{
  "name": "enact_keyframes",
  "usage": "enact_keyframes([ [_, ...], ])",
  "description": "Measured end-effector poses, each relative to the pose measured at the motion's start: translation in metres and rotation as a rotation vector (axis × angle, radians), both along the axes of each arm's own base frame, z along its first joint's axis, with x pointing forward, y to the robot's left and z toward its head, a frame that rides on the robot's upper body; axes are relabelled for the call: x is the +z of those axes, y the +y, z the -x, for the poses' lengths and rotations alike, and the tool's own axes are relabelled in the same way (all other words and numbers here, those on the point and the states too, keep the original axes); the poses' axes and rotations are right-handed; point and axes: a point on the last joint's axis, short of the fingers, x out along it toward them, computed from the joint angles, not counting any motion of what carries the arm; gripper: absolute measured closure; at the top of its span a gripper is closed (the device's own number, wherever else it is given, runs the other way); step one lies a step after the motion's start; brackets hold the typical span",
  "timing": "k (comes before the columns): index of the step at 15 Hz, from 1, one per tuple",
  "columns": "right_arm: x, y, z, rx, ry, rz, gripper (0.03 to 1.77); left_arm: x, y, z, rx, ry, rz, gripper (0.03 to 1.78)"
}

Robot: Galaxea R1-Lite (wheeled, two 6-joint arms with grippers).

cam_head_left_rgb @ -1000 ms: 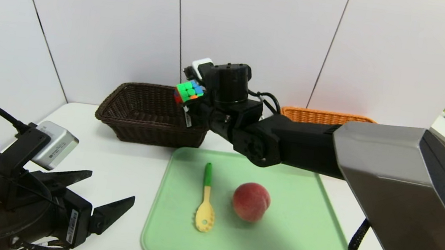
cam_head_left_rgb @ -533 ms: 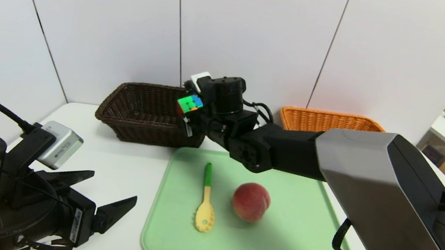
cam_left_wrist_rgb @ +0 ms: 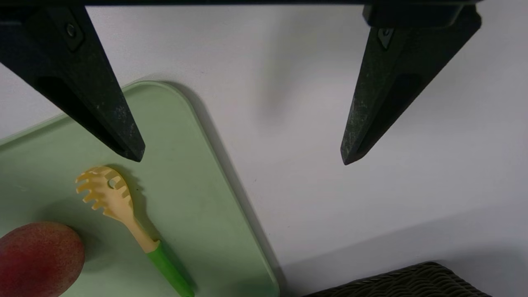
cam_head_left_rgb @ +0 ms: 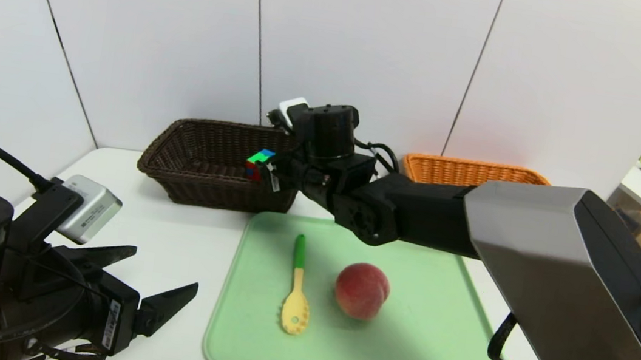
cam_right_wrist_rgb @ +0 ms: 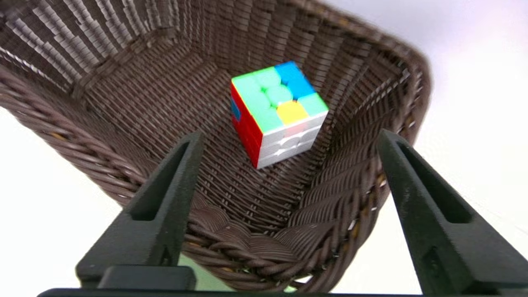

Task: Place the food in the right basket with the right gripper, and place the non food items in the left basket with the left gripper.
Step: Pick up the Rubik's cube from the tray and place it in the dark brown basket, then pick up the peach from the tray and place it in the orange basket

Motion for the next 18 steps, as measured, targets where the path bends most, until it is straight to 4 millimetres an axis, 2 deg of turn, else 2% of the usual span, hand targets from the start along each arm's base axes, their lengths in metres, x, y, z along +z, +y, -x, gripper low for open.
enact_keyframes([
  [4, 0.024, -0.017, 0.018, 0.016, -0.013, 0.018, 0.23, -0.001, 0.0, 0.001, 0.0, 0.003, -0.002, 0.12],
  [7, 0.044, -0.043, 0.044, 0.062, -0.013, 0.039, 0.18, 0.0, 0.0, 0.0, 0.001, 0.0, 0.001, 0.12],
  [9, 0.055, -0.073, 0.059, 0.063, -0.025, 0.06, 0.16, 0.001, 0.0, 0.0, 0.0, -0.003, 0.002, 0.12],
  [12, 0.063, -0.133, 0.07, -0.018, -0.055, 0.084, 0.14, 0.001, 0.001, 0.001, 0.004, -0.005, 0.002, 0.12],
  [15, 0.058, -0.195, 0.09, -0.14, -0.041, 0.101, 0.12, 0.001, 0.001, 0.001, 0.014, -0.009, -0.001, 0.12],
  [18, 0.05, -0.247, 0.109, -0.295, -0.076, 0.082, 0.11, 0.0, 0.002, 0.002, 0.026, -0.01, -0.005, 0.12],
])
